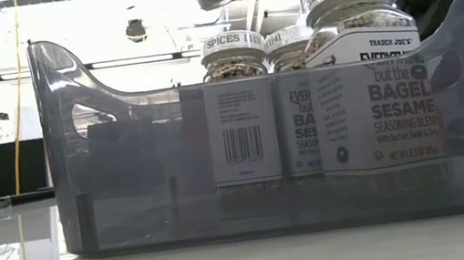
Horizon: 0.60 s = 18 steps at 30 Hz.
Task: Sort spices by type
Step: Put the white seasoning bottle into the black bin
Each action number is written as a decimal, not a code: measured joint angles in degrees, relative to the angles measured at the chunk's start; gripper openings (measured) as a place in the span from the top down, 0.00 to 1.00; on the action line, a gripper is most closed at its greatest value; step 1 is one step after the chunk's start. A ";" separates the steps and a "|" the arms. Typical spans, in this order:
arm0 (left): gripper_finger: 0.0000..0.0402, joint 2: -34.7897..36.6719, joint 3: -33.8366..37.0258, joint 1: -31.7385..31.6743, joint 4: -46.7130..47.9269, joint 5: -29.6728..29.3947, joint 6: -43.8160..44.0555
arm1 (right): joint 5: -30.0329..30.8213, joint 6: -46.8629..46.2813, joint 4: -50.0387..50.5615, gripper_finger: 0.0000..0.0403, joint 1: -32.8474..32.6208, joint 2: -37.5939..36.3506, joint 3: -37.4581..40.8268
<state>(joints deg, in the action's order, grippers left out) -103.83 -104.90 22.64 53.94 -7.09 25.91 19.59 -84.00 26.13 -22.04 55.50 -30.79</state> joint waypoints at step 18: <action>0.52 -0.33 7.10 4.39 2.99 -1.60 7.49 | 0.00 0.43 0.00 0.29 0.11 0.01 0.00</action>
<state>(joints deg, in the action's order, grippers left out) -104.16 -97.81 27.03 56.93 -8.69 33.40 19.59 -83.57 26.13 -21.93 55.51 -30.79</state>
